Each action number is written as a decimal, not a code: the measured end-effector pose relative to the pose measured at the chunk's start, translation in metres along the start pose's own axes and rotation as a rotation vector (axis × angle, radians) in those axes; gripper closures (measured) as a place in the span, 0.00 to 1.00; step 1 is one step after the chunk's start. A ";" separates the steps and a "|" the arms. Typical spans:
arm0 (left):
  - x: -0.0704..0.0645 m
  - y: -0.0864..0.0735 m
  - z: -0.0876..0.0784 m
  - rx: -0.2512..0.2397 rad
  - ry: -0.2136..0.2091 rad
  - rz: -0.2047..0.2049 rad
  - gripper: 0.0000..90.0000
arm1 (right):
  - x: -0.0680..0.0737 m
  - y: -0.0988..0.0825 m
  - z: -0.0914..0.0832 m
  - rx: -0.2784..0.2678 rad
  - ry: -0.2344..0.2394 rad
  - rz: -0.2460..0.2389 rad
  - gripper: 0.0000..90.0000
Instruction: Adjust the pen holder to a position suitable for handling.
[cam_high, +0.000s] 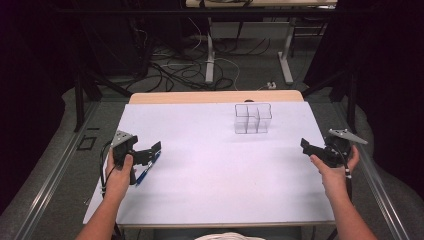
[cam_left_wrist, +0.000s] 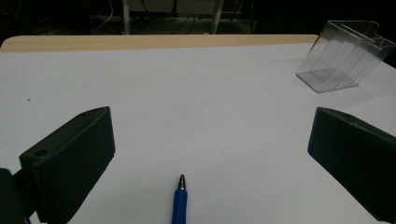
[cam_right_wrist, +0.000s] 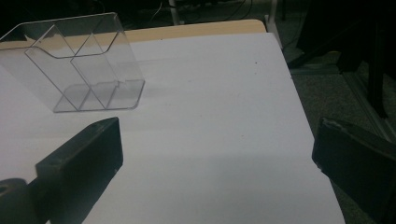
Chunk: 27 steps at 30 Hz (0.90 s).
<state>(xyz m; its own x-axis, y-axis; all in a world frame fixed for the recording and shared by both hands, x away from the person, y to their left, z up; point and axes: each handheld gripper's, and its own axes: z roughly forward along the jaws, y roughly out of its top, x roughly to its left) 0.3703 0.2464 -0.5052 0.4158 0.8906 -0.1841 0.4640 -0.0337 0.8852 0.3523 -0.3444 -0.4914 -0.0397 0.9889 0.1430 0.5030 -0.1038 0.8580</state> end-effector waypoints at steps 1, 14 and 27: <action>0.000 0.000 0.000 0.001 0.001 -0.002 0.01 | 0.001 0.000 0.000 0.007 0.000 -0.008 0.04; 0.005 -0.004 -0.007 0.009 0.032 -0.011 0.01 | 0.021 0.011 0.013 0.038 0.085 -0.098 0.20; 0.011 -0.004 -0.015 0.002 0.056 -0.028 0.01 | 0.048 0.041 0.023 0.084 0.134 -0.155 0.23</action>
<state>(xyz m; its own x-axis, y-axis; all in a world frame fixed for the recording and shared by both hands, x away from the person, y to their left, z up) 0.3612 0.2634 -0.5047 0.3585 0.9150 -0.1850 0.4766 -0.0090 0.8791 0.3912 -0.2986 -0.4607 -0.2335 0.9689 0.0813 0.5515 0.0631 0.8318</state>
